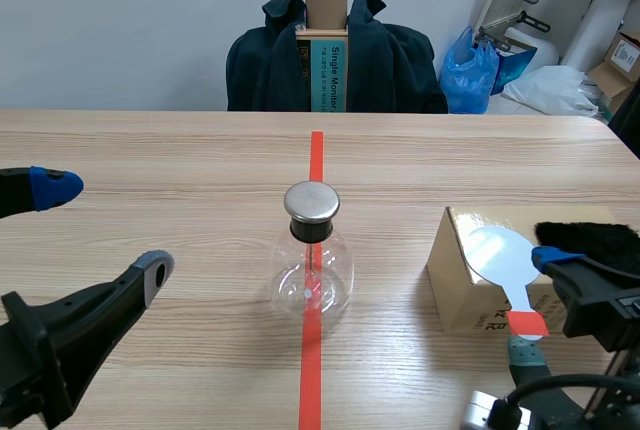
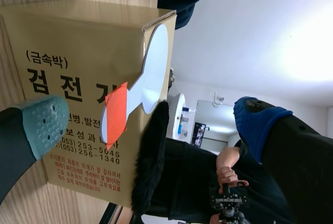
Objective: Do the electroscope experiment.
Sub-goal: 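Pick up the white charging plate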
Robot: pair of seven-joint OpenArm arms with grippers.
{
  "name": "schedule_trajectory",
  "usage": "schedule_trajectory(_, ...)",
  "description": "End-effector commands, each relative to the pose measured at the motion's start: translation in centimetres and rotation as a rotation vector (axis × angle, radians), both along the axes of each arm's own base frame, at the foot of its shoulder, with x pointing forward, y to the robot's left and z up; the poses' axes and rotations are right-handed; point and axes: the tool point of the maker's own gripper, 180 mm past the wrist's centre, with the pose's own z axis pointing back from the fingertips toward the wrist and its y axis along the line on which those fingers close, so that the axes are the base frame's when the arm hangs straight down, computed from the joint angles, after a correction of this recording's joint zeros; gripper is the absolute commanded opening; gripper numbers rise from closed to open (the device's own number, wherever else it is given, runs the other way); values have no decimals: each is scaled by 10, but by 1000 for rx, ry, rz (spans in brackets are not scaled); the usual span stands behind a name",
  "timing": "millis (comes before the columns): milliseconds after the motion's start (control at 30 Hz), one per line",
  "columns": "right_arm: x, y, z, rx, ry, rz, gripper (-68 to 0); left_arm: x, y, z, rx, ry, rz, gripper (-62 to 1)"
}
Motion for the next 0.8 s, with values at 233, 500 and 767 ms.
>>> schedule_trajectory(233, 3, -5, 6, -7, -20, -15, -31, 1, -4, 8, -28, -21, -6, 14)
schedule_trajectory(500, 2, -5, 5, -8, -18, -16, -445, 1, -4, 8, -28, -21, -6, 14)
schedule_trajectory(767, 2, -5, 5, -8, -18, -16, -645, 1, -4, 8, -28, -21, -6, 14)
